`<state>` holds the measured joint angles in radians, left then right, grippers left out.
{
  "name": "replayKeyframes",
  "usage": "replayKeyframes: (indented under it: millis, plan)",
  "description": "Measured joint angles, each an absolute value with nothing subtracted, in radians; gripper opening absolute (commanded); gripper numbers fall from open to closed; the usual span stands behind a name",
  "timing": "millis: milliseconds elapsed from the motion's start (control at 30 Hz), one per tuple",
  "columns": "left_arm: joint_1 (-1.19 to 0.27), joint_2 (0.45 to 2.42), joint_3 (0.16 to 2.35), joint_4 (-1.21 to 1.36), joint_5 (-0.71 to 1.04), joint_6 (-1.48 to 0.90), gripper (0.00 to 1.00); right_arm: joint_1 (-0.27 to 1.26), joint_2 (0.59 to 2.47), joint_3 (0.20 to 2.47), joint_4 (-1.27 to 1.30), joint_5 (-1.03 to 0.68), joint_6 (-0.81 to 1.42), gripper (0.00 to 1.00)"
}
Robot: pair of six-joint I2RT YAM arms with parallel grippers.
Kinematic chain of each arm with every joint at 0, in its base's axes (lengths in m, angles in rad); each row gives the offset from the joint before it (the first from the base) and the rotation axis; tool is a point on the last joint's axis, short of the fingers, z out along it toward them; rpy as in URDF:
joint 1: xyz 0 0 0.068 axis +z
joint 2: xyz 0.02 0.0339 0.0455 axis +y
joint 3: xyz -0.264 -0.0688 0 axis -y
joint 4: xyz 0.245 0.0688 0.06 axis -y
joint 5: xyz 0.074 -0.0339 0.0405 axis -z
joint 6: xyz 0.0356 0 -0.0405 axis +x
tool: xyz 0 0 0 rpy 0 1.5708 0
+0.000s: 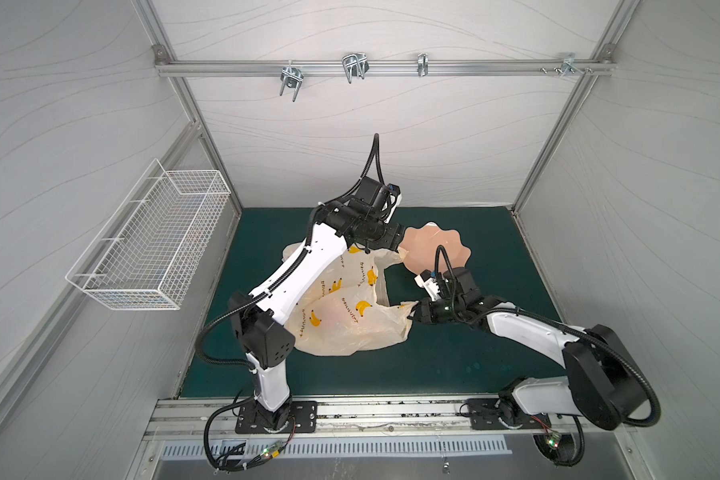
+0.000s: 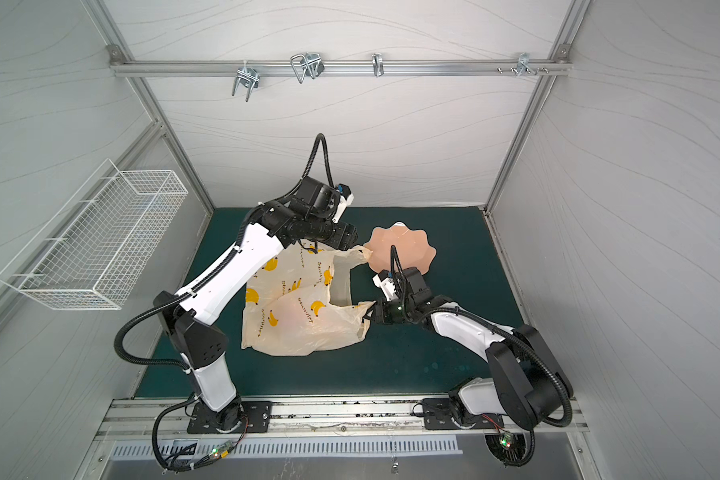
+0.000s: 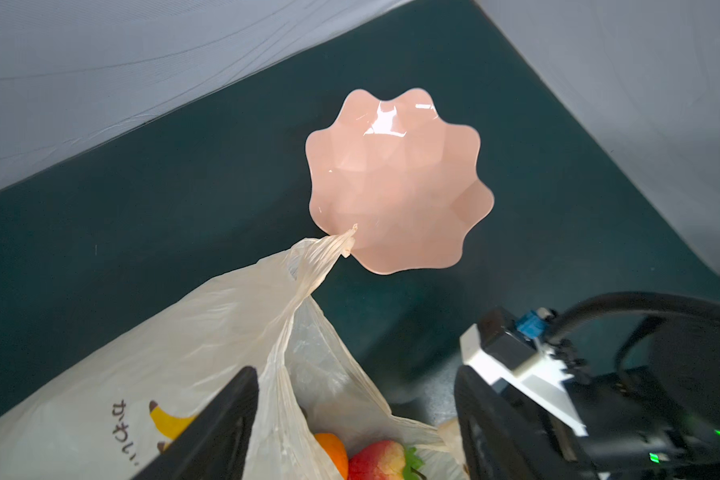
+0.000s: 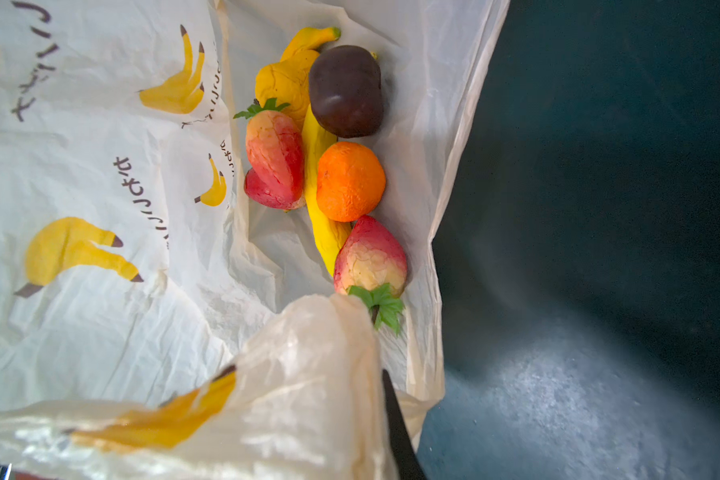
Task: Place the fruits into the plastic bag
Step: 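Lift the bag by its handles with both grippers, moving it farther from the robot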
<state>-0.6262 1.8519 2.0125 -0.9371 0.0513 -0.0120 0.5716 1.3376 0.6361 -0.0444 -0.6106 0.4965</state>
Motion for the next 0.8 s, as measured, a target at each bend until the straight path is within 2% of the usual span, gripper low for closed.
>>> replayKeyframes:
  millis: [267,800]
  plan:
    - [-0.628,2.028,2.102,-0.944,0.041,0.115,0.77,0.577,1.322,0.656,-0.118,-0.615,0.470,0.00]
    - [-0.636,2.157,2.126,-0.922,0.036,0.303,0.76,0.578,1.308,0.657,-0.176,-0.648,0.453,0.00]
